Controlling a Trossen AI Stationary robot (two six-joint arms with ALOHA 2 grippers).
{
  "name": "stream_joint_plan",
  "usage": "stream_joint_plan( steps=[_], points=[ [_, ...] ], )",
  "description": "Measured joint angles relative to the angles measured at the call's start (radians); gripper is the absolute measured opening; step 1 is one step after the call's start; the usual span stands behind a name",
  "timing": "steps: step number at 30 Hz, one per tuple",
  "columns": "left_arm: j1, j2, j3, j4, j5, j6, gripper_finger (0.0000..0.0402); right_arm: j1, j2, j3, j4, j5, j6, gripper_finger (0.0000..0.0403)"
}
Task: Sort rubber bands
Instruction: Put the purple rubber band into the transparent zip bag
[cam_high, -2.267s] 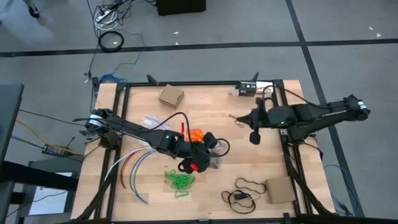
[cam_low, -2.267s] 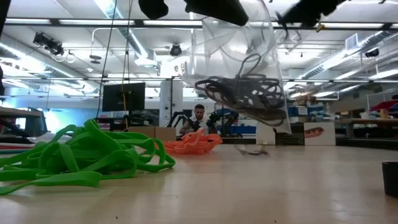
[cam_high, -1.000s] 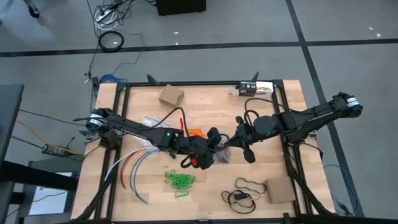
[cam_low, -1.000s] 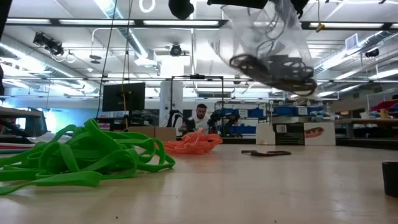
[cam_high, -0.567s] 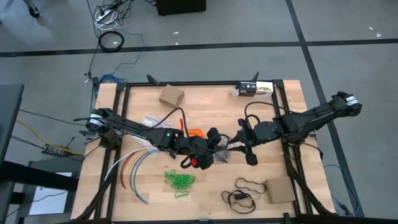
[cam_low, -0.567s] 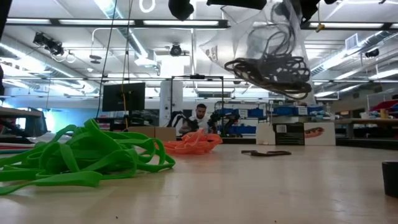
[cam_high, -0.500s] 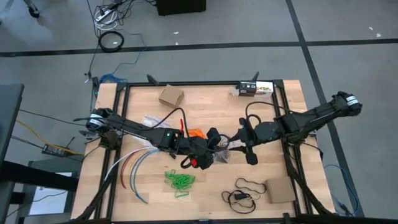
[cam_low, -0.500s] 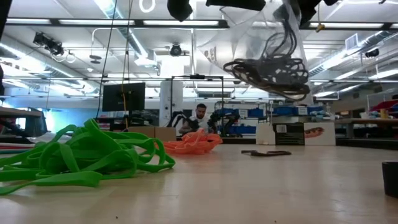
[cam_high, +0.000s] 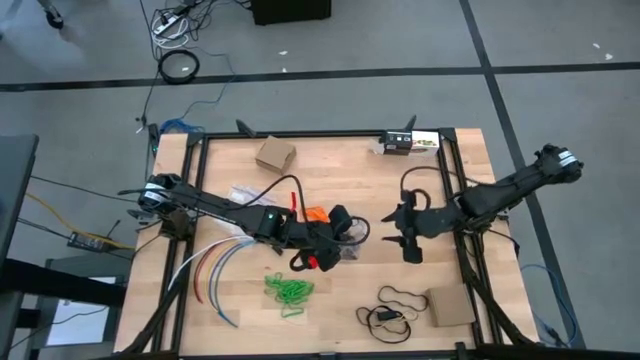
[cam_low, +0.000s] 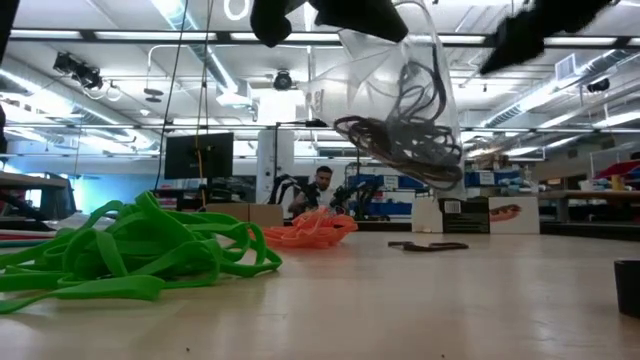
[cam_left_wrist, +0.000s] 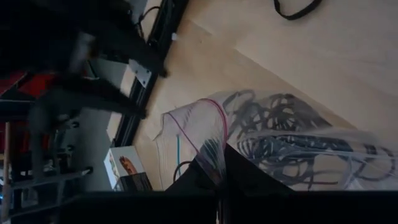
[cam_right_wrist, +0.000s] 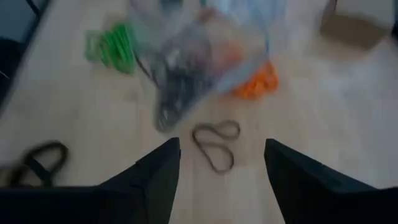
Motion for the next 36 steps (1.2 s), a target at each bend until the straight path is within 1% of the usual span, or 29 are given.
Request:
stream_joint_plan(
  steps=[3, 7, 10, 12, 17, 19, 22, 24, 26, 28, 29, 31, 32, 33, 34, 36],
  points=[
    [-0.002, 0.000, 0.000, -0.029, 0.000, -0.008, 0.0003, -0.009, 0.018, -0.143, 0.176, -0.008, -0.020, 0.0213],
    [-0.012, 0.000, 0.000, -0.082, -0.002, -0.047, 0.0003, -0.062, 0.086, -0.330, 0.488, -0.055, -0.069, 0.0208],
    [-0.020, 0.000, 0.000, -0.113, -0.001, -0.055, 0.0003, -0.111, 0.158, -0.409, 0.654, -0.061, -0.109, 0.0208],
    [-0.024, 0.000, 0.000, -0.115, -0.002, -0.057, 0.0003, -0.143, 0.214, -0.424, 0.717, -0.067, -0.145, 0.0209],
    [-0.025, 0.000, 0.000, -0.119, -0.002, -0.057, 0.0003, -0.229, 0.387, -0.424, 0.845, -0.201, -0.200, 0.0205],
    [-0.025, 0.000, 0.001, -0.120, -0.002, -0.059, 0.0003, -0.254, 0.460, -0.424, 0.882, -0.240, -0.203, 0.0204],
    [-0.024, 0.000, 0.001, -0.121, -0.002, -0.073, 0.0003, -0.282, 0.555, -0.422, 0.988, -0.291, -0.204, 0.0204],
    [-0.024, 0.000, 0.001, -0.126, -0.002, -0.081, 0.0003, -0.287, 0.605, -0.420, 1.056, -0.299, -0.210, 0.0204],
    [-0.024, 0.000, 0.001, -0.133, -0.002, -0.084, 0.0003, -0.289, 0.638, -0.408, 1.069, -0.271, -0.211, 0.0200],
    [-0.024, 0.000, 0.001, -0.135, -0.002, -0.087, 0.0003, -0.295, 0.662, -0.389, 1.059, -0.266, -0.211, 0.0181],
    [-0.024, 0.000, 0.001, -0.135, -0.002, -0.090, 0.0003, -0.300, 0.670, -0.380, 1.048, -0.277, -0.219, 0.0162],
    [-0.025, 0.000, 0.001, -0.137, -0.002, -0.097, 0.0003, -0.304, 0.686, -0.364, 1.042, -0.300, -0.230, 0.0104],
    [-0.025, 0.000, 0.001, -0.140, -0.002, -0.099, 0.0003, -0.305, 0.690, -0.360, 1.043, -0.312, -0.231, 0.0063],
    [-0.025, 0.000, 0.001, -0.144, -0.002, -0.099, 0.0003, -0.307, 0.690, -0.359, 1.044, -0.330, -0.233, 0.0033],
    [-0.026, 0.000, 0.001, -0.146, -0.002, -0.101, 0.0003, -0.308, 0.690, -0.359, 1.044, -0.338, -0.229, 0.0019],
    [-0.026, 0.000, 0.001, -0.147, -0.001, -0.103, 0.0003, -0.307, 0.685, -0.358, 1.042, -0.342, -0.203, 0.0012]
  ],
)
